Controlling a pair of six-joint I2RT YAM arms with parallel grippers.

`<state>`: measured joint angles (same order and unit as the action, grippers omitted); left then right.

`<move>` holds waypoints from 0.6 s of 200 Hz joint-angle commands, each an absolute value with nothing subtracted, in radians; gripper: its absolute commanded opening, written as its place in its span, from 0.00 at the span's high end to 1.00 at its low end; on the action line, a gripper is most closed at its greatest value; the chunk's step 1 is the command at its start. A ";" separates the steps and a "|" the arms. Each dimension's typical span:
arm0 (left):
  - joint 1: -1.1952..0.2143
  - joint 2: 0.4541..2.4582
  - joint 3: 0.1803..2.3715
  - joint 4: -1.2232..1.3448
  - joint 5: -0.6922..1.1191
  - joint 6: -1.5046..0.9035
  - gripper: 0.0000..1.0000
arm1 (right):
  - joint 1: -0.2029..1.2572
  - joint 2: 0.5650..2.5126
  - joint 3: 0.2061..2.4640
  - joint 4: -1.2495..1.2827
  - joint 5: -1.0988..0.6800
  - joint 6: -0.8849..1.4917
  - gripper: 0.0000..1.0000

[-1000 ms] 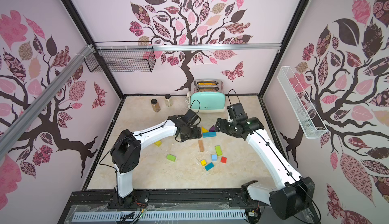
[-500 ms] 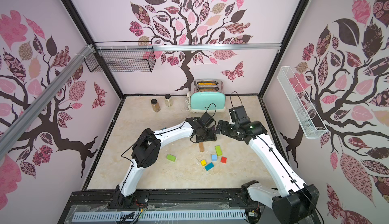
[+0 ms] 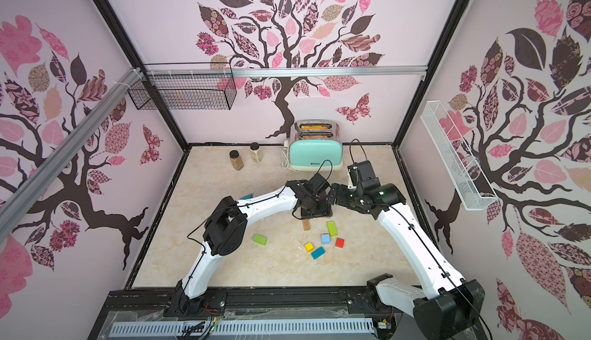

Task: Assemble a carrot with building blocks
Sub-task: Place the building block at the center of the board.

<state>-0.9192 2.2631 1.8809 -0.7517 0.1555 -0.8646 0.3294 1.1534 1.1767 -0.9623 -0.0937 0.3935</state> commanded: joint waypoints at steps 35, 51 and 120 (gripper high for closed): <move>-0.933 2.299 1.886 -0.778 0.128 -0.879 0.31 | 0.323 1.150 1.169 -0.973 -0.107 0.379 0.07; -0.931 2.304 1.887 -0.778 0.124 -0.879 0.26 | 0.323 1.148 1.165 -0.971 -0.110 0.379 0.07; -0.915 2.292 1.860 -0.766 0.115 -0.876 0.14 | 0.323 1.144 1.164 -0.971 -0.115 0.384 0.07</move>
